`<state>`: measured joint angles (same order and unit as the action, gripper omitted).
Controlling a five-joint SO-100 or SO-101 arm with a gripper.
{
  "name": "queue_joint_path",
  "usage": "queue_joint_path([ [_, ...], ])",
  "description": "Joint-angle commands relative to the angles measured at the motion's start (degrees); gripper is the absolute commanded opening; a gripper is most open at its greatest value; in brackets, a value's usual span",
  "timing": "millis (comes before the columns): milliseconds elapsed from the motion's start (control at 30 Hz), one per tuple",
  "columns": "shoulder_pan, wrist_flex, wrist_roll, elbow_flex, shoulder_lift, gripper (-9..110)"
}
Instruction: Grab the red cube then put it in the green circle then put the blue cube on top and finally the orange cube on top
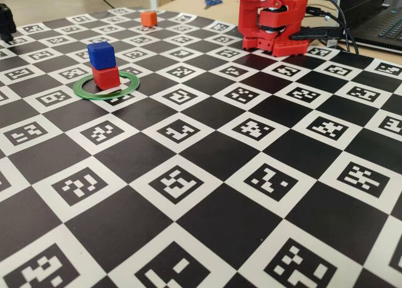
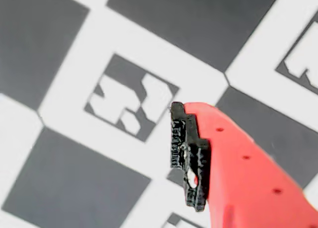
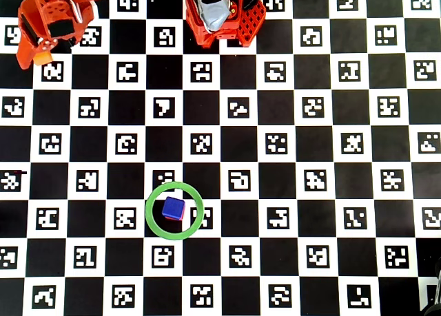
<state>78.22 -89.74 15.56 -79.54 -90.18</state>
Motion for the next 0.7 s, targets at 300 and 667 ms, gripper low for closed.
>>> queue_joint_path([
  [300, 4.2, 6.5, -2.4, -0.9, 1.8, 43],
  [667, 3.8, 9.1, -4.3, 1.9, 10.8, 43],
])
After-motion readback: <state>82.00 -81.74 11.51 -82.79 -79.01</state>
